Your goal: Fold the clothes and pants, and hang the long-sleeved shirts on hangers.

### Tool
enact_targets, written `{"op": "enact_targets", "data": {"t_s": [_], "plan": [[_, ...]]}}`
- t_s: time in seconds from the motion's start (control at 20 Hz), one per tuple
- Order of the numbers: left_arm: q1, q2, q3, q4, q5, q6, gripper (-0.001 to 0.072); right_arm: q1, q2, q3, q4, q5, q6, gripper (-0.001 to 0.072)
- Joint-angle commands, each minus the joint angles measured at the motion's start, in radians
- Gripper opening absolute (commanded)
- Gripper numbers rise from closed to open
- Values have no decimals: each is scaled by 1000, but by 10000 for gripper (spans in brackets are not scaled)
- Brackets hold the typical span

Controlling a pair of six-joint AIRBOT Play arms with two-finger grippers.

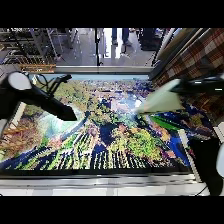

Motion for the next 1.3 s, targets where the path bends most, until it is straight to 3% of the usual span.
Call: {"op": "enact_targets", "data": {"t_s": [0.0, 0.25, 0.45, 0.6, 0.8, 0.9, 1.0, 1.05, 1.1, 1.25], "plan": [[13, 117, -1, 0, -61, 15, 9, -266, 177, -97, -177, 67, 35, 22], [16, 168, -1, 2, -65, 15, 9, -768, 353, -519, -214, -4, -145, 21], [15, 166, -1, 0, -63, 12, 8, -1075, 371, -781, -233, -68, -306, 21], [15, 166, -1, 0, -64, -5, 9, -1184, 370, -939, -306, -110, -387, 23], [16, 166, -1, 0, -64, -5, 9, -1205, 358, -1018, -546, -191, -380, 27], [16, 166, -1, 0, -64, -5, 9, -1204, 353, -1017, -626, -213, -377, 247], [16, 167, -1, 0, -64, -9, 8, -1203, 354, -990, -637, -263, -372, 641], [16, 167, -1, 0, -64, -9, 9, -1195, 356, -956, -588, -279, -364, 693], [16, 167, -1, 0, -64, -9, 9, -1181, 358, -915, -498, -280, -343, 693], [17, 168, 1, 44, -64, -32, 9, -1061, 358, -824, 27, -231, -365, 690]]}}
